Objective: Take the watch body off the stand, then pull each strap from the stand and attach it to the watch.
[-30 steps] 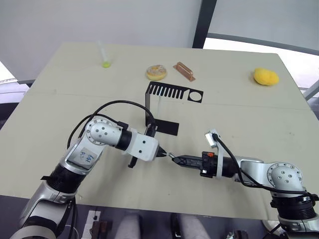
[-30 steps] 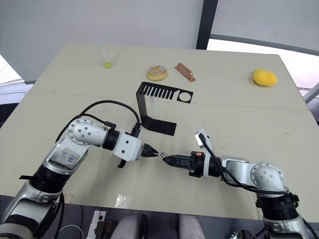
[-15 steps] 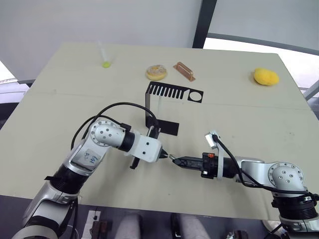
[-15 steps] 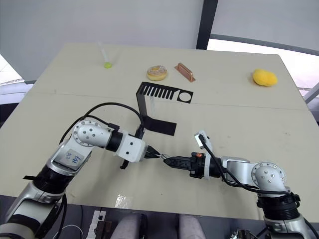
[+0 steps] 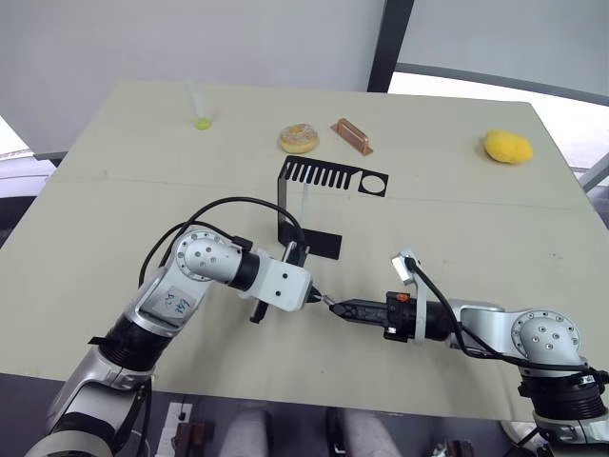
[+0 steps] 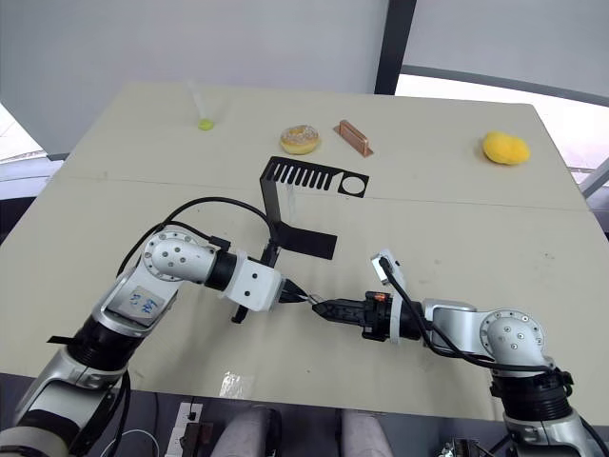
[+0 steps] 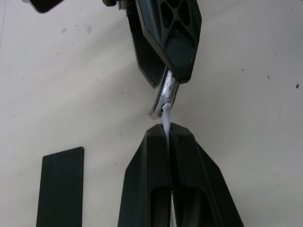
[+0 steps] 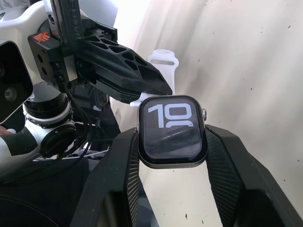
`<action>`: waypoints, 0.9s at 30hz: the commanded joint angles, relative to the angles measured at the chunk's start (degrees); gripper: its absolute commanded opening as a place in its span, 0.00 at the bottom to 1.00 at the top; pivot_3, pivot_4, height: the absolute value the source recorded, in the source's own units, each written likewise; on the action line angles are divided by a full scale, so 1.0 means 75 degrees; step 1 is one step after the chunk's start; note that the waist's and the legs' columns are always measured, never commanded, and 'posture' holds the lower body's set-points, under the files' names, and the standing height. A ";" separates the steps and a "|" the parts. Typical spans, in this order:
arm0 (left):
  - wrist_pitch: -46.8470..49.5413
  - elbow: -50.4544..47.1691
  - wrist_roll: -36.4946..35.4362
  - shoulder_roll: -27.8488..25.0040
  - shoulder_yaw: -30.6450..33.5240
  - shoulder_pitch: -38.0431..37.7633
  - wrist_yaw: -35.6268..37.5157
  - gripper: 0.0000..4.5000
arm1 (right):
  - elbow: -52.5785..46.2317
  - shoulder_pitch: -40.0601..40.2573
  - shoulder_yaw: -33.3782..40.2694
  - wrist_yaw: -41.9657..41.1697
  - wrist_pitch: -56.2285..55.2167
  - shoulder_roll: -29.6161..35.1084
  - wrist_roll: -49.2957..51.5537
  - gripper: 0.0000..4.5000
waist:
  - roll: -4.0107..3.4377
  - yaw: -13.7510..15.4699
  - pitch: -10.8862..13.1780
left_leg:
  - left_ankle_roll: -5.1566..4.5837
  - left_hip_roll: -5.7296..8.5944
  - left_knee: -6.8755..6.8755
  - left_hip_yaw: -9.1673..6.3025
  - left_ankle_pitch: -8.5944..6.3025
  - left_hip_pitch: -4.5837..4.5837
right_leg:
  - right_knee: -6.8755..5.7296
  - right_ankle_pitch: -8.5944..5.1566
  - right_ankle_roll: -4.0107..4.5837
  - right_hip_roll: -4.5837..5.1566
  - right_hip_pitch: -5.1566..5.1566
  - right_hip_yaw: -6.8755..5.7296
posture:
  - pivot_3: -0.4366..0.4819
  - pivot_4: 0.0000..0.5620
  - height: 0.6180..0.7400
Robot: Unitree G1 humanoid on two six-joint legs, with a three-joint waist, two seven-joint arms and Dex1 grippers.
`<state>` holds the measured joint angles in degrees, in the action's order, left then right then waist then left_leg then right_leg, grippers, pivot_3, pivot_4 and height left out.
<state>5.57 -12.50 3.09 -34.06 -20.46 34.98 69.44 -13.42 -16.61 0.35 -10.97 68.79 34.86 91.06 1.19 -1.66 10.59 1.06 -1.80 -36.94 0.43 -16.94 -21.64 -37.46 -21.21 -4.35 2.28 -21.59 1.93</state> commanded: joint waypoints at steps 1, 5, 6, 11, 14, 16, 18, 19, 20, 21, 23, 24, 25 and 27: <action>-0.0050 -0.0186 -0.0035 0.0230 -0.0151 0.0081 -0.0221 0.00 | -0.0575 -0.0199 -0.0134 -0.0282 0.0034 -0.0178 0.0399 0.33 | 0.0000 0.0000 0.0000 | 0.0000 0.0000 0.0000 0.0000 0.0000 0.0000 | 0.0000 0.0000 0.0000 0.0000 0.0000 0.0000 | 0.48 0.27 1.00; -0.0019 -0.0167 0.0018 0.0273 -0.0149 0.0077 -0.0262 0.00 | -0.0567 -0.0211 -0.0142 -0.0292 0.0040 -0.0185 0.0371 0.33 | 0.0000 -0.0001 0.0000 | 0.0000 0.0000 0.0001 0.0000 0.0000 0.0000 | 0.0001 0.0000 0.0000 0.0000 0.0000 0.0000 | 0.48 0.27 1.00; -0.0004 -0.0155 0.0031 0.0288 -0.0150 0.0084 -0.0274 0.00 | -0.0560 -0.0222 -0.0147 -0.0295 0.0044 -0.0188 0.0366 0.33 | 0.0000 -0.0001 0.0000 | 0.0000 0.0000 0.0001 0.0000 0.0000 0.0000 | 0.0001 0.0000 0.0000 0.0000 0.0000 0.0000 | 0.48 0.27 1.00; 0.0040 -0.0144 0.0069 0.0316 -0.0165 0.0087 -0.0291 0.00 | -0.0565 -0.0220 -0.0170 -0.0312 0.0049 -0.0207 0.0325 0.33 | 0.0000 0.0000 0.0000 | 0.0000 0.0000 0.0002 0.0000 0.0000 0.0000 | 0.0002 0.0000 0.0000 0.0000 0.0000 0.0000 | 0.48 0.27 1.00; 0.0071 -0.0152 0.0059 0.0344 -0.0161 0.0091 -0.0316 0.00 | -0.0575 -0.0199 -0.0176 -0.0312 0.0053 -0.0214 0.0308 0.33 | 0.0000 0.0000 0.0000 | 0.0000 0.0000 0.0002 0.0000 0.0000 -0.0001 | 0.0002 0.0000 0.0000 0.0000 0.0000 0.0000 | 0.48 0.27 1.00; 0.0066 -0.0159 0.0064 0.0346 -0.0163 0.0092 -0.0323 0.00 | -0.0579 -0.0188 -0.0178 -0.0320 0.0061 -0.0211 0.0292 0.33 | 0.0000 0.0000 0.0000 | 0.0000 0.0000 0.0002 0.0000 0.0000 -0.0001 | 0.0002 0.0000 0.0000 0.0001 0.0000 -0.0001 | 0.48 0.27 1.00; 0.0066 -0.0170 0.0048 0.0353 -0.0156 0.0086 -0.0324 0.00 | -0.0574 -0.0187 -0.0176 -0.0328 0.0065 -0.0205 0.0273 0.33 | 0.0000 0.0000 0.0000 | 0.0000 0.0000 0.0002 0.0000 0.0000 -0.0001 | 0.0002 0.0000 0.0000 0.0001 0.0000 0.0000 | 0.48 0.27 1.00; 0.0067 -0.0173 0.0043 0.0355 -0.0153 0.0084 -0.0325 0.00 | -0.0570 -0.0188 -0.0175 -0.0331 0.0066 -0.0203 0.0265 0.33 | 0.0000 0.0000 0.0000 | -0.0001 0.0000 0.0002 -0.0001 0.0000 -0.0001 | 0.0002 0.0000 0.0000 0.0001 0.0000 -0.0001 | 0.48 0.27 1.00; 0.0063 -0.0178 0.0042 0.0353 -0.0152 0.0082 -0.0322 0.00 | -0.0570 -0.0188 -0.0174 -0.0333 0.0068 -0.0201 0.0259 0.33 | 0.0000 0.0000 0.0000 | -0.0001 0.0000 0.0002 -0.0001 0.0000 -0.0001 | 0.0003 0.0000 0.0000 0.0001 0.0000 0.0000 | 0.48 0.27 1.00; 0.0063 -0.0194 0.0033 0.0346 -0.0145 0.0079 -0.0316 0.00 | -0.0565 -0.0188 -0.0172 -0.0341 0.0069 -0.0198 0.0245 0.33 | 0.0000 0.0000 0.0000 | -0.0001 0.0000 0.0002 -0.0001 0.0000 -0.0001 | 0.0003 0.0000 0.0000 0.0001 0.0000 -0.0001 | 0.48 0.27 1.00; 0.0101 -0.0274 -0.0052 0.0297 -0.0083 0.0059 -0.0264 0.00 | -0.0562 -0.0178 -0.0158 -0.0362 0.0071 -0.0177 0.0204 0.33 | 0.0000 0.0000 0.0000 | -0.0001 0.0000 0.0002 -0.0001 0.0000 -0.0001 | 0.0003 0.0000 0.0000 0.0001 0.0000 -0.0001 | 0.48 0.27 1.00; 0.0193 -0.0327 -0.0137 0.0265 -0.0012 0.0038 -0.0235 0.00 | -0.0562 -0.0171 -0.0147 -0.0373 0.0075 -0.0159 0.0195 0.33 | 0.0000 -0.0001 0.0000 | 0.0000 0.0000 0.0003 -0.0001 0.0000 -0.0001 | 0.0003 0.0000 0.0000 0.0001 0.0000 -0.0001 | 0.48 0.27 1.00; 0.0263 -0.0385 -0.0226 0.0209 0.0062 0.0017 -0.0185 0.07 | -0.0567 -0.0160 -0.0136 -0.0385 0.0077 -0.0137 0.0179 0.33 | 0.0000 -0.0002 0.0000 | -0.0001 0.0000 0.0003 -0.0001 0.0000 -0.0001 | 0.0003 0.0000 0.0000 0.0001 0.0000 -0.0001 | 0.48 0.27 1.00; 0.0413 -0.0488 -0.0448 0.0098 0.0279 -0.0037 -0.0152 0.22 | -0.0598 -0.0124 -0.0094 -0.0430 0.0066 -0.0086 0.0122 0.33 | -0.0001 -0.0001 0.0001 | -0.0001 0.0000 0.0003 -0.0001 0.0000 -0.0001 | 0.0003 0.0000 0.0000 0.0001 -0.0001 -0.0001 | 0.48 0.27 1.00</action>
<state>7.92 -13.09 2.47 -33.20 -20.39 34.82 68.47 -14.74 -17.21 -0.09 -11.89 68.88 34.22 90.70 1.18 -1.66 10.59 1.05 -1.80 -36.91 0.42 -16.94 -21.65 -37.44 -21.22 -4.35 2.29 -21.59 1.93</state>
